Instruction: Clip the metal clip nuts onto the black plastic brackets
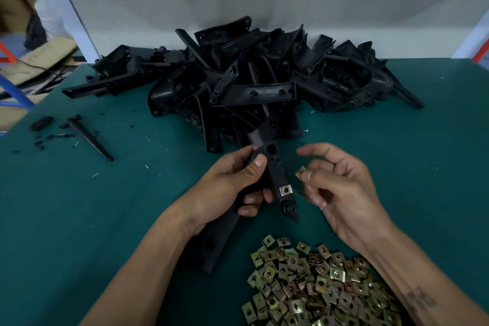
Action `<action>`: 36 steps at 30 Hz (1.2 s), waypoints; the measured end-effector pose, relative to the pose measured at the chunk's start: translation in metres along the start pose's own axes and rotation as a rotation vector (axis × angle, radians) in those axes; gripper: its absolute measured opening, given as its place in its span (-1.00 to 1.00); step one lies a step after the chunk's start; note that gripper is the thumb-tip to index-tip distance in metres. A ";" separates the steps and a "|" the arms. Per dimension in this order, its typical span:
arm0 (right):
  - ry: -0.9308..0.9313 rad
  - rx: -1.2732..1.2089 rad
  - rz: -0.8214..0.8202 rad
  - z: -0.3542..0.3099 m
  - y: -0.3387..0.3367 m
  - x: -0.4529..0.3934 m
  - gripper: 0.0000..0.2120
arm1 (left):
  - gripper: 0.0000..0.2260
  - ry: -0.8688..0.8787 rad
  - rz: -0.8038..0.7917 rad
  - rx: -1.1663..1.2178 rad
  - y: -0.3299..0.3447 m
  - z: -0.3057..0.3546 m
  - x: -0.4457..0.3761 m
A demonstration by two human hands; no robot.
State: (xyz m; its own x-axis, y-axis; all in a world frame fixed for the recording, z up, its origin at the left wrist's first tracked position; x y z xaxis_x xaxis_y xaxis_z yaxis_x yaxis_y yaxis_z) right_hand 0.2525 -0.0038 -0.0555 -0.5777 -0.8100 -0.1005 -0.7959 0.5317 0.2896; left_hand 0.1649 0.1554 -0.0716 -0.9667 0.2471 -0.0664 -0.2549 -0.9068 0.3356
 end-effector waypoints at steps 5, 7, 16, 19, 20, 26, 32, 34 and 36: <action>0.031 0.025 -0.044 -0.001 0.005 0.000 -0.88 | -0.71 0.002 0.001 0.006 0.000 0.001 -0.001; 0.047 0.001 -0.054 -0.002 0.005 0.000 -0.89 | -0.72 0.002 0.000 0.000 0.001 0.001 -0.001; 0.022 -0.055 -0.011 -0.008 0.000 0.001 -0.84 | -0.76 -0.003 -0.001 0.001 0.001 0.001 0.000; 0.030 -0.049 -0.020 -0.009 0.002 0.001 -0.75 | -0.77 -0.008 -0.001 -0.013 0.002 0.001 0.000; 0.032 -0.045 -0.025 -0.008 0.004 0.002 -0.78 | -0.76 -0.008 0.001 -0.017 0.002 0.002 0.000; 0.038 -0.098 -0.005 -0.009 0.008 0.002 -0.84 | -0.73 -0.013 -0.012 -0.039 0.004 0.003 0.000; 0.031 -0.188 0.069 -0.005 0.015 0.002 -0.82 | -0.61 -0.022 -0.009 -0.057 0.003 0.002 -0.002; 0.057 -0.228 0.090 -0.003 0.017 0.003 -0.83 | -0.64 -0.025 -0.016 -0.060 0.004 0.002 -0.003; 0.069 -0.257 0.115 -0.004 0.016 0.003 -0.85 | -0.73 -0.020 -0.032 -0.066 0.004 0.003 -0.003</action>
State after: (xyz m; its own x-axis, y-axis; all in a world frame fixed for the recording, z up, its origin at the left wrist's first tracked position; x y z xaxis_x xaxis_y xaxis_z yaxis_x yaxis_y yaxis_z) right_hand 0.2392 0.0012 -0.0477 -0.6406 -0.7678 0.0092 -0.6489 0.5477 0.5281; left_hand 0.1667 0.1519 -0.0672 -0.9574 0.2831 -0.0568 -0.2877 -0.9187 0.2705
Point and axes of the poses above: each hand's wrist, its own x-axis away from the middle knuckle, its own y-axis out of the palm, z = x × y, the point moved 4 cm from there along -x, towards the middle knuckle, and after that the axes turned 14 degrees about -z, right-handed, at the moved point
